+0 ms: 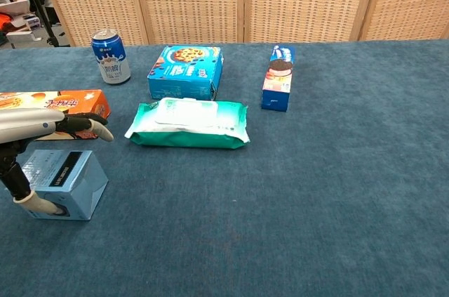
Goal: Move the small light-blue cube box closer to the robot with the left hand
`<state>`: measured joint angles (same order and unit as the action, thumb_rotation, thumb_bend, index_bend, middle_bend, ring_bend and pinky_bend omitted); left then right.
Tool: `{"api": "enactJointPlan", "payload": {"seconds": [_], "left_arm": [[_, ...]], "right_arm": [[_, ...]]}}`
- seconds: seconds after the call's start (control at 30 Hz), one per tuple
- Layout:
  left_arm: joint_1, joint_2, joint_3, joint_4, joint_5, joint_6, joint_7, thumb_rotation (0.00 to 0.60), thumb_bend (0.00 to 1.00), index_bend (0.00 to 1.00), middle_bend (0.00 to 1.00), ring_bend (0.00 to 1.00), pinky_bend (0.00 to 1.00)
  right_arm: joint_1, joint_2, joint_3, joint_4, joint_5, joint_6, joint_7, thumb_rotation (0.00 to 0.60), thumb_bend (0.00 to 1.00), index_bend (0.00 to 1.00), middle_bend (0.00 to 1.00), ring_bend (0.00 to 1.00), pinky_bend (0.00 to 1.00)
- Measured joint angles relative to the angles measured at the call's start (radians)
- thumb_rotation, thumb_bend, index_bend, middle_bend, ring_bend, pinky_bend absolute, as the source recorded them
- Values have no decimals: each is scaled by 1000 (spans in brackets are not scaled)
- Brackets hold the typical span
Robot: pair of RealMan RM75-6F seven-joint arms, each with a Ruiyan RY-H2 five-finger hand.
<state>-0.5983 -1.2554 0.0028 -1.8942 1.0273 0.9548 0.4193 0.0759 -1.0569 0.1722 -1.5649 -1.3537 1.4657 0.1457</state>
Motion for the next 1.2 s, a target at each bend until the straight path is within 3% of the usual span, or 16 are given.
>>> {"api": "enactJointPlan", "payload": {"seconds": [0.13,0.33,0.7,0.9,1.1,1.2], "left_arm": [[-3,-18,-1,7,-26,25,36,600,23,220,351,270,242],[5,-49,2,13,-34,82,80,600,38,277,494,394,311],[39,-34,-10,16,29,127,-19,600,35,285,520,418,328],[80,-48,-15,76,179,161,-303,600,17,297,520,415,328],[120,-96,-4,229,348,223,-832,600,24,305,520,414,328],[137,-141,11,363,429,265,-1132,600,26,316,520,414,328]], "right_arm": [[0,0,1,1,3,-2,4,600,0,0,0,0,0],[0,3,-1,-1,-4,-2,12,600,0,0,0,0,0],[0,1,-2,-2,-5,-2,7,600,0,0,0,0,0],[-1,1,-4,-5,-7,1,4,600,0,0,0,0,0],[0,0,-5,-6,-9,1,-1,600,0,0,0,0,0],[1,-2,-5,-6,-9,0,-8,600,0,0,0,0,0]]}}
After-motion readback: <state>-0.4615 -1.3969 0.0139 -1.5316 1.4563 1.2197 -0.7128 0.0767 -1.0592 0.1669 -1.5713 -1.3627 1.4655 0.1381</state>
